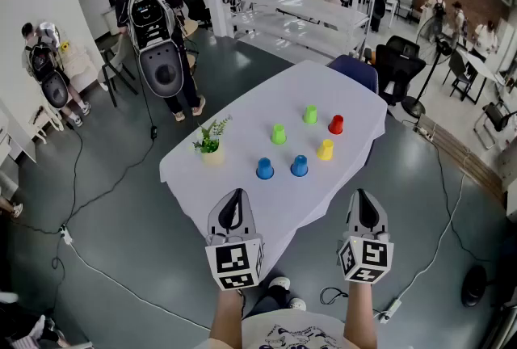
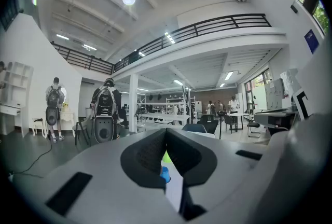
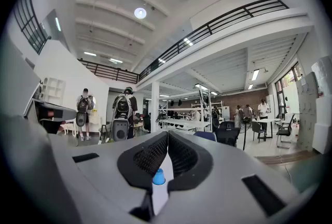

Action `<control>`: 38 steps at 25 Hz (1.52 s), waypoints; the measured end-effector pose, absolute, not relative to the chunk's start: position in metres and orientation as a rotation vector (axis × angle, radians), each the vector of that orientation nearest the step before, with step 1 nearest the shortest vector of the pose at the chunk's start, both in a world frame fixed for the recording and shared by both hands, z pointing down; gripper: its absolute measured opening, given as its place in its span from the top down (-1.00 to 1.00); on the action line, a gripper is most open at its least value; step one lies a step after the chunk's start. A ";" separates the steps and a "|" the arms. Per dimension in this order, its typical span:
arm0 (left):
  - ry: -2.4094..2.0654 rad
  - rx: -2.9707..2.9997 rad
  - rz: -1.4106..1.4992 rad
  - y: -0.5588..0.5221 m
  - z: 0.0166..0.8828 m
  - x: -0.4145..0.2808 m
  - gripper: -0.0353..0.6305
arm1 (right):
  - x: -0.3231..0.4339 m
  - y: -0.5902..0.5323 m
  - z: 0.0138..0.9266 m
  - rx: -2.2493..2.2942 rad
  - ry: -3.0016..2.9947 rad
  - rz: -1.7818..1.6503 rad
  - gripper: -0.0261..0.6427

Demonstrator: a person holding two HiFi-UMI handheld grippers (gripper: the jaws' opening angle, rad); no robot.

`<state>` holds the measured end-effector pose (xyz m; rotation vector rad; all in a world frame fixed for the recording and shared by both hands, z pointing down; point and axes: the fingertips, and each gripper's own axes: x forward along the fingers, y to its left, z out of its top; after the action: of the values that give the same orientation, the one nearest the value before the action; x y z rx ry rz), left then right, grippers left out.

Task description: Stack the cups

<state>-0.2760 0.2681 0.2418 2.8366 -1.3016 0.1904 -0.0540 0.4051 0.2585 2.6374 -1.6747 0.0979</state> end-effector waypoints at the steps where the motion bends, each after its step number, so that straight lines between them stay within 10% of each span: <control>1: -1.302 2.837 0.190 0.268 0.243 -0.274 0.85 | -0.052 0.404 0.260 2.636 -1.674 0.096 0.89; 19: -1.302 2.805 0.211 0.234 0.251 -0.263 0.85 | -0.042 0.378 0.265 2.648 -1.675 0.113 0.77; 27: -1.201 2.825 0.177 0.204 0.261 -0.247 0.31 | -0.039 0.347 0.274 2.657 -1.675 0.130 0.40; 38: -1.100 2.848 0.195 0.181 0.268 -0.210 0.20 | -0.021 0.324 0.286 2.650 -1.656 0.176 0.25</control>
<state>-0.2104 0.1806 0.2682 2.8478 -1.0996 0.1954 -0.0206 0.3237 0.2865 2.6500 -1.6560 0.1758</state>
